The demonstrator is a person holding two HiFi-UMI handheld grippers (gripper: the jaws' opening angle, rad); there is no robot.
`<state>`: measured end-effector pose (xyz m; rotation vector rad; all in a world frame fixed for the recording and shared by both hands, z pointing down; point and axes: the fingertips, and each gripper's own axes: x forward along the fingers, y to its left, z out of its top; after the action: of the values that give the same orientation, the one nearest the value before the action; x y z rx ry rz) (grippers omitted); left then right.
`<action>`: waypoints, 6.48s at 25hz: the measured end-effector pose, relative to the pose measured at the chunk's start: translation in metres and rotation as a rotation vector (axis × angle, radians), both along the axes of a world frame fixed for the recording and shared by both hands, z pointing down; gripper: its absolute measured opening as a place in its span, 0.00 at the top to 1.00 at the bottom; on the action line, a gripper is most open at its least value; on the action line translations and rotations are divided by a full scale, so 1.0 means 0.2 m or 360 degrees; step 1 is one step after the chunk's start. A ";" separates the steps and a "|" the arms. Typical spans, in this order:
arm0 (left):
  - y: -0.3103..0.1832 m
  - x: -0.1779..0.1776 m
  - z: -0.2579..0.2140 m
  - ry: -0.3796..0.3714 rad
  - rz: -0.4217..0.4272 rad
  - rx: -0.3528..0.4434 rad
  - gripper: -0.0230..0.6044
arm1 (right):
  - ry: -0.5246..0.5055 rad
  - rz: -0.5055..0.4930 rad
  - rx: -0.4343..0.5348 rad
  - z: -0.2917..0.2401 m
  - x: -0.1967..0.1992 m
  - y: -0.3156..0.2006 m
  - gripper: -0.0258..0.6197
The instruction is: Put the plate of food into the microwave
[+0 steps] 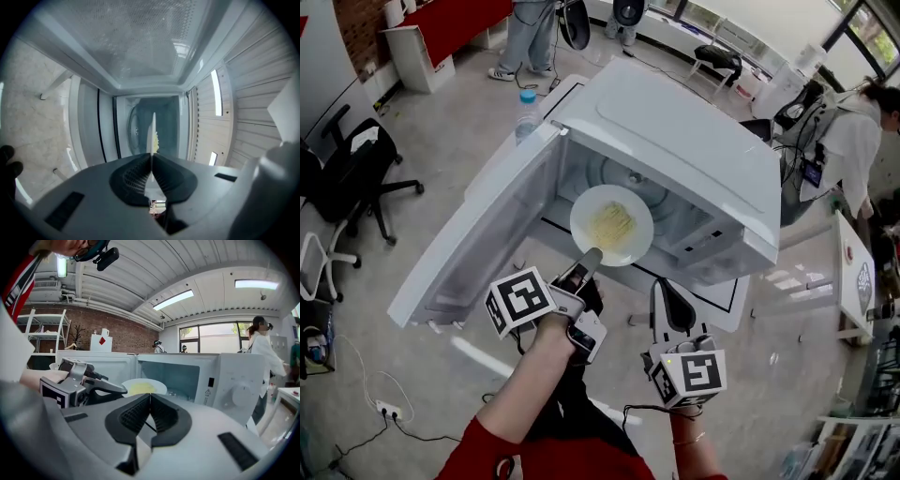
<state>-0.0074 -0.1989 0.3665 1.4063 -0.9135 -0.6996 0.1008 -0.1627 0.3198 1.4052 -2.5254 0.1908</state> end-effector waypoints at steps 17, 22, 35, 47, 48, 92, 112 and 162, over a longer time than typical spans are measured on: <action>-0.45 0.08 0.06 -0.0020 -0.0022 0.0131 0.93 | 0.0134 0.0031 0.0145 0.09 -0.13 -0.39 0.94; -0.60 0.05 0.08 0.0011 -0.0040 0.0091 0.93 | 0.0148 0.0023 0.0138 0.12 -0.21 -0.45 0.94; -0.72 0.12 0.11 -0.0015 0.0003 0.0039 0.93 | 0.0242 0.0060 0.0255 0.06 -0.18 -0.63 0.94; -0.75 0.17 0.13 -0.0095 0.0046 -0.0032 0.90 | 0.0217 0.0111 0.0268 0.07 -0.06 -0.68 0.94; -0.76 0.18 0.13 -0.0096 0.0050 -0.0047 0.90 | 0.0216 0.0116 0.0268 0.07 -0.06 -0.68 0.94; -0.88 0.05 0.09 -0.1876 0.0425 0.0382 0.66 | 0.0220 0.0032 0.0332 -0.01 -0.17 -0.78 0.94; -0.57 -0.24 -0.07 -0.1713 0.0064 0.0733 0.95 | 0.0086 -0.0085 0.0327 -0.01 -0.36 -0.53 0.94; 0.55 0.18 -0.34 -0.1526 0.0435 0.0905 0.95 | -0.0294 0.0099 0.0039 -0.07 0.13 0.47 0.94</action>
<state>0.0293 -0.0897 0.2991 2.4085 -1.2533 -0.0146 0.1275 -0.0677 0.3065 1.5423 -2.6399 0.3157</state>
